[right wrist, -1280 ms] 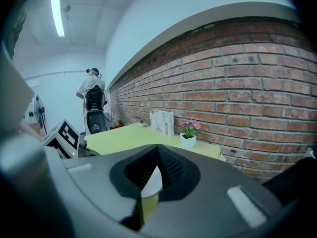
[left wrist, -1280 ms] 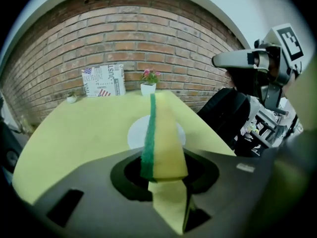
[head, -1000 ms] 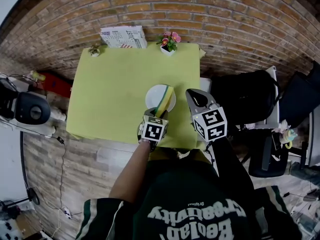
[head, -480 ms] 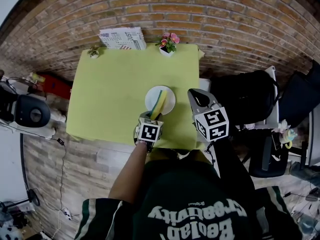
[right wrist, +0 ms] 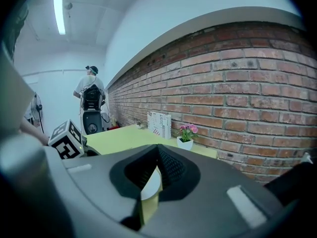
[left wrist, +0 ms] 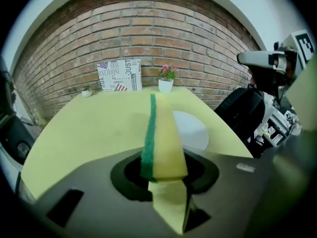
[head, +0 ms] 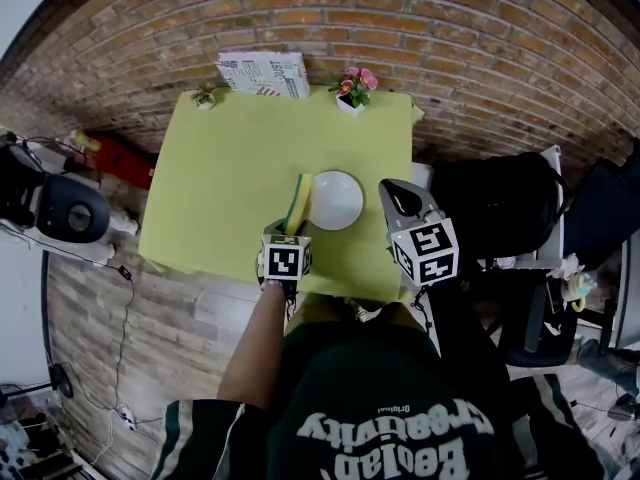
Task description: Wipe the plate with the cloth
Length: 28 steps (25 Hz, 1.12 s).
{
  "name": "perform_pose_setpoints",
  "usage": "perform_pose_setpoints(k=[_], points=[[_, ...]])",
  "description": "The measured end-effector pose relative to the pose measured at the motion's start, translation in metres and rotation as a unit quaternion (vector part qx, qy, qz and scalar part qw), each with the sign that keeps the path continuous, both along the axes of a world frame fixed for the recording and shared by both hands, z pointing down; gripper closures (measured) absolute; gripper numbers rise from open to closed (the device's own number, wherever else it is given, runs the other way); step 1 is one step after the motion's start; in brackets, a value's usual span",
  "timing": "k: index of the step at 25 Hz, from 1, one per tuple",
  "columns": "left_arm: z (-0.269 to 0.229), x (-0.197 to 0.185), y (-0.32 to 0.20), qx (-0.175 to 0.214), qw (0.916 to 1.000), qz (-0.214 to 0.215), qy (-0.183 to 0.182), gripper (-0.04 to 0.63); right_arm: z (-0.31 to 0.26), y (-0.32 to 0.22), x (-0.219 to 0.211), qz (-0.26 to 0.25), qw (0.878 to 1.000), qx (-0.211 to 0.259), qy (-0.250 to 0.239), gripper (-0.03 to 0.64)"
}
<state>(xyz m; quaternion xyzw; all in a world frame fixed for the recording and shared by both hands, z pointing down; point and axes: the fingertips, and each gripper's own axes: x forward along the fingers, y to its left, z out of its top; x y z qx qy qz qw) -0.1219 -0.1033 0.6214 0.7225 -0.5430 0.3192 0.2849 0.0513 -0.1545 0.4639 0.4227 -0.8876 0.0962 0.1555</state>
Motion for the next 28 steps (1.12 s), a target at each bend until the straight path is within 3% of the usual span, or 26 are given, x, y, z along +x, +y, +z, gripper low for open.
perform_pose_setpoints(k=[5, 9, 14, 20, 28], points=[[-0.075, 0.004, -0.025, 0.108, 0.9942, -0.005, 0.004, 0.465, -0.016, -0.005, 0.001, 0.011, 1.000, 0.026, -0.010, 0.603], [-0.145, 0.001, -0.042, 0.196, 0.9805, -0.007, -0.009, 0.465, -0.028, -0.006, 0.001, 0.013, 0.999, 0.040, -0.016, 0.603], [-0.219, -0.002, -0.051, 0.280, 0.9598, -0.008, -0.020, 0.465, -0.054, -0.009, 0.002, 0.016, 0.997, 0.069, -0.027, 0.603], [-0.261, -0.005, -0.050, 0.324, 0.9458, -0.010, -0.021, 0.465, -0.085, -0.007, 0.001, 0.014, 0.993, 0.116, -0.028, 0.603], [-0.272, -0.002, -0.046, 0.336, 0.9416, -0.006, -0.019, 0.465, -0.093, -0.006, 0.002, 0.015, 0.992, 0.124, -0.033, 0.603]])
